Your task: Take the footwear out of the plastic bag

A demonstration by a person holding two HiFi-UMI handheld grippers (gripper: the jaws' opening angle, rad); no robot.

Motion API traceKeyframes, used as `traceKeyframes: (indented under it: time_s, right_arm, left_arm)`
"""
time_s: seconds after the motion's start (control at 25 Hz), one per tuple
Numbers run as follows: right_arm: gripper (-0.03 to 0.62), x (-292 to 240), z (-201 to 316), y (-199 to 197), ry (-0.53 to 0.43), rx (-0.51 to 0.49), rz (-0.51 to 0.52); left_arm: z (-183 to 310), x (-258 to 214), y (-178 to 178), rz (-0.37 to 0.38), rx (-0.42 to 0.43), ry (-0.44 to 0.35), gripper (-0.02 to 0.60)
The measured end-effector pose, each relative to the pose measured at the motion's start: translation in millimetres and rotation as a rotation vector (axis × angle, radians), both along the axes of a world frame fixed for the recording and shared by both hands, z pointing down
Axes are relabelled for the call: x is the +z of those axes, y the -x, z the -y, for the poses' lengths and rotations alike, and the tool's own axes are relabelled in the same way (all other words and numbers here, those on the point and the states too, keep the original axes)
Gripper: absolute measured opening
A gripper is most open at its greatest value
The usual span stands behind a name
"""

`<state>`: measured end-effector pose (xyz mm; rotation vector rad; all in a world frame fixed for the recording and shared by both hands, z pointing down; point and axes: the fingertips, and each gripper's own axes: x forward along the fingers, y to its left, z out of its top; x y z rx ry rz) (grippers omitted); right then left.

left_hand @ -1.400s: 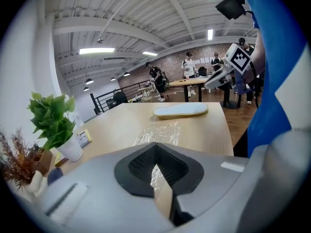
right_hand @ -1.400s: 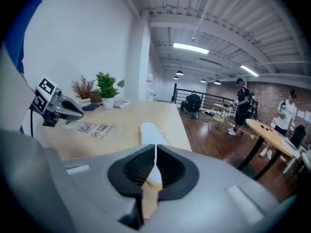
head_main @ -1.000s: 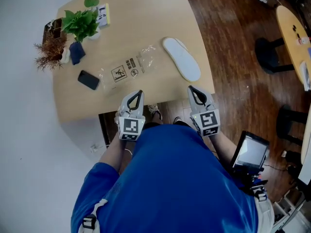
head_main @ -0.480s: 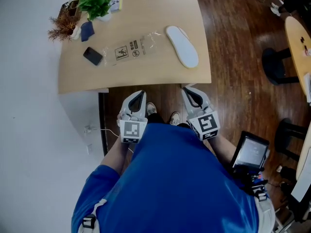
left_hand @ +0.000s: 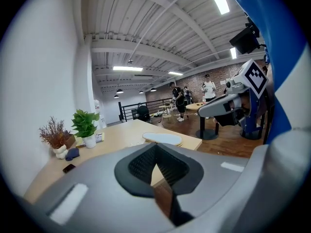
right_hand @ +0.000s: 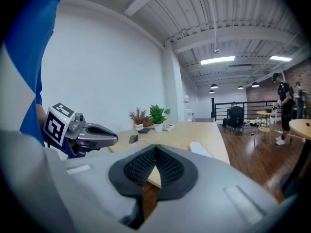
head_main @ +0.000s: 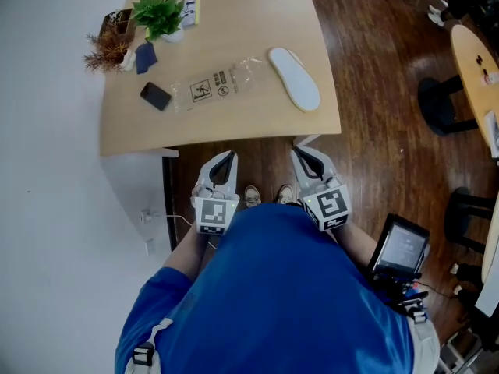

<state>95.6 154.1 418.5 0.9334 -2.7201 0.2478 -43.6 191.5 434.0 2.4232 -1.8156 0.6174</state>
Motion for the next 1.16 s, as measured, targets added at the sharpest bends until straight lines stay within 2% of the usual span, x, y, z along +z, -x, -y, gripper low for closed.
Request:
traceKeyframes:
  time_s: [0.44, 1.16]
  right_arm:
    - [0.002, -6.4, -4.9, 6.6, -0.011, 0.019, 0.007]
    - [0.002, -9.3, 0.5, 5.5, -0.025, 0.016, 0.006]
  left_arm:
    - [3.2, -1.2, -0.4, -0.011, 0.042, -0.008, 0.008]
    - [10.1, 1.1, -2.9, -0.004, 0.062, -0.004, 0.008]
